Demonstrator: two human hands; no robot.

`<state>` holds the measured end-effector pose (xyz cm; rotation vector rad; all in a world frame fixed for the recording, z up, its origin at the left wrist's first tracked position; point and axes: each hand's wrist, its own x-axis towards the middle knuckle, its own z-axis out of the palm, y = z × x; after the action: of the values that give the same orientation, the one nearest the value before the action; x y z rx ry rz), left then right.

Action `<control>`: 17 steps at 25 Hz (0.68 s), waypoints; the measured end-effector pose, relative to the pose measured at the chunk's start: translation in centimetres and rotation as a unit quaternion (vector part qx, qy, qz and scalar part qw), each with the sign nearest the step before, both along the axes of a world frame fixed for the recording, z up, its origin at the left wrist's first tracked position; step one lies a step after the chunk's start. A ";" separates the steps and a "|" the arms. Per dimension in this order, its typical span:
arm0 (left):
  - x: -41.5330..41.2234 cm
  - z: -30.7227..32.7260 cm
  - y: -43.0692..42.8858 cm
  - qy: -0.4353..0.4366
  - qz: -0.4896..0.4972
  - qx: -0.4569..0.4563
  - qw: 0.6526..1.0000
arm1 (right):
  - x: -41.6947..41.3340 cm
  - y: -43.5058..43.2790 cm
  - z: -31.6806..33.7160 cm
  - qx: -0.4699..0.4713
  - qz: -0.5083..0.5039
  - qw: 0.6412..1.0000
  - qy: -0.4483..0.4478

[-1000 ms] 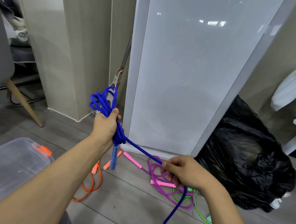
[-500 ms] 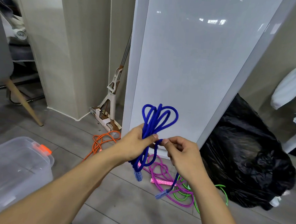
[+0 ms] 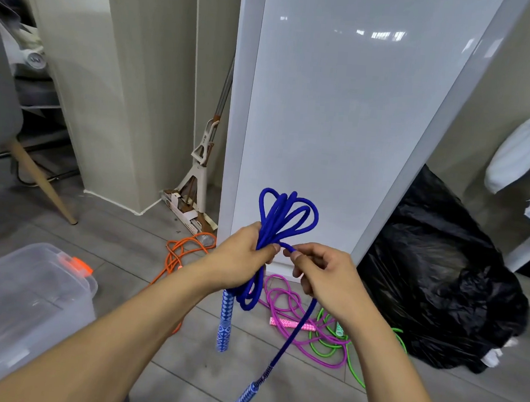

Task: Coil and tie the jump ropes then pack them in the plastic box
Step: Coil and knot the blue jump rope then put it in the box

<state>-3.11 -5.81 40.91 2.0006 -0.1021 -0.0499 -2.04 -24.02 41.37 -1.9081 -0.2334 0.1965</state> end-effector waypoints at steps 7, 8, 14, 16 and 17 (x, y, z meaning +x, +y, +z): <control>0.4 -0.8 1.1 0.016 -0.041 0.286 0.957 | 0.1 -2.8 0.3 -0.167 0.082 0.982 -0.040; 0.4 -1.0 1.0 0.015 -0.058 0.328 0.943 | -0.2 -2.9 0.6 -0.162 0.095 0.980 -0.060; -0.7 -0.8 -0.9 -0.031 -0.150 0.474 0.867 | -0.4 -2.8 1.8 -0.157 0.053 0.970 -0.179; -1.1 -0.3 -1.2 -0.051 -0.188 0.450 0.872 | -0.1 -3.3 1.5 -0.090 0.047 0.983 -0.154; -1.4 0.1 -1.2 -0.061 -0.202 0.426 0.880 | 0.1 -3.6 1.5 -0.051 0.048 0.988 -0.137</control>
<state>-4.49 -7.01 41.05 2.8293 -0.6797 -0.2769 -1.94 -27.62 42.84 -2.0253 -0.5099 0.0089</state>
